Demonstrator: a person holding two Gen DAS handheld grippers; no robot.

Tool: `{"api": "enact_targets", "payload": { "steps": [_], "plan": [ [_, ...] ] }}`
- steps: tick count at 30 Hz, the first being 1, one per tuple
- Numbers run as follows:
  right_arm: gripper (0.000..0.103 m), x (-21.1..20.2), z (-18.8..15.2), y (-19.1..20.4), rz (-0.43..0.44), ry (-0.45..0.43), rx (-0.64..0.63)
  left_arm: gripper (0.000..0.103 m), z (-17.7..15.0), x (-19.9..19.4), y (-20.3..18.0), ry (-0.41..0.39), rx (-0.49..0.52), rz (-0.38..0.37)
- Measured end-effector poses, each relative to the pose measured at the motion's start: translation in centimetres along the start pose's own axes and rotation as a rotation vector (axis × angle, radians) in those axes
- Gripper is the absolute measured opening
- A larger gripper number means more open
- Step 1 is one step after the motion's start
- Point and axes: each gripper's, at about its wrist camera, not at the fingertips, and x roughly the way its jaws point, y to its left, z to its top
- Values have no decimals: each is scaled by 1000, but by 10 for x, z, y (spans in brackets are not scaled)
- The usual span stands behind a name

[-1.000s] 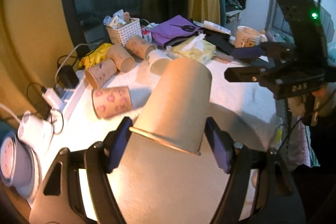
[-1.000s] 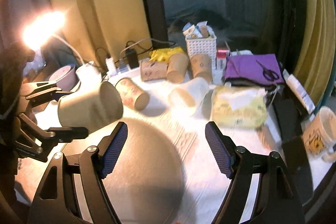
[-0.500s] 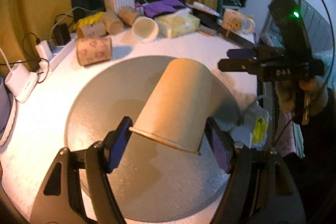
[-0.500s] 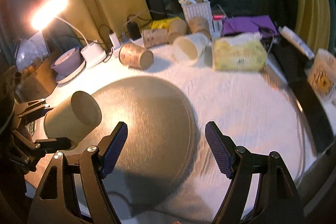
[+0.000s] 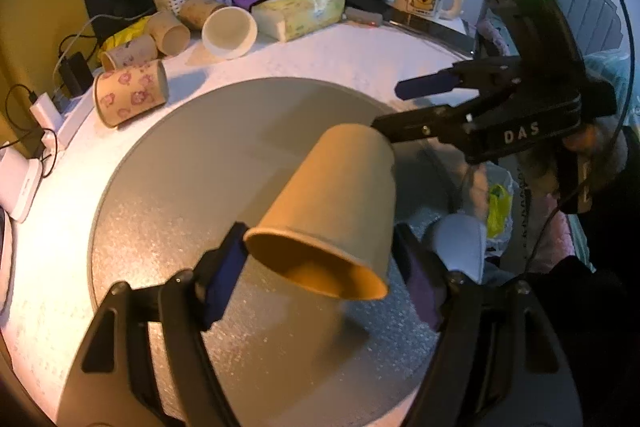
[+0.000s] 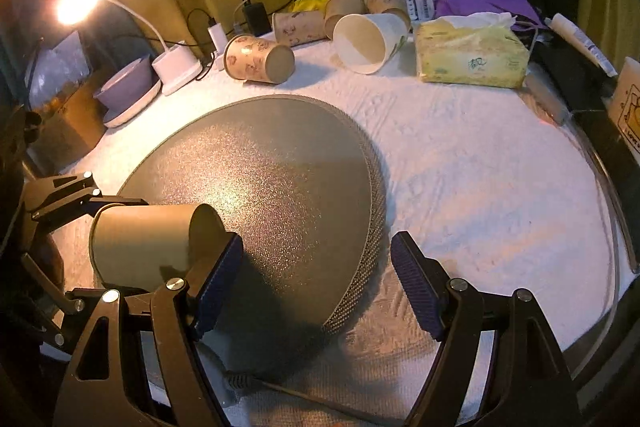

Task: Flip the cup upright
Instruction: 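Lift the tan cup with the left gripper and carry it over the mat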

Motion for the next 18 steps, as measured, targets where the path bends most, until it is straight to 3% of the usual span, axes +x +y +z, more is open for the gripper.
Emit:
{"api": "enact_targets", "payload": {
  "steps": [3, 6, 18],
  "plan": [
    [79, 2, 1, 2, 2, 6, -14, 76, -1, 2, 2, 4, -5, 6],
    [79, 1, 2, 6, 8, 8, -33, 88, -4, 1, 3, 5, -24, -14],
    [79, -2, -8, 27, 8, 34, -118, 89, -36, -26, 29, -46, -218, -5]
  ]
}}
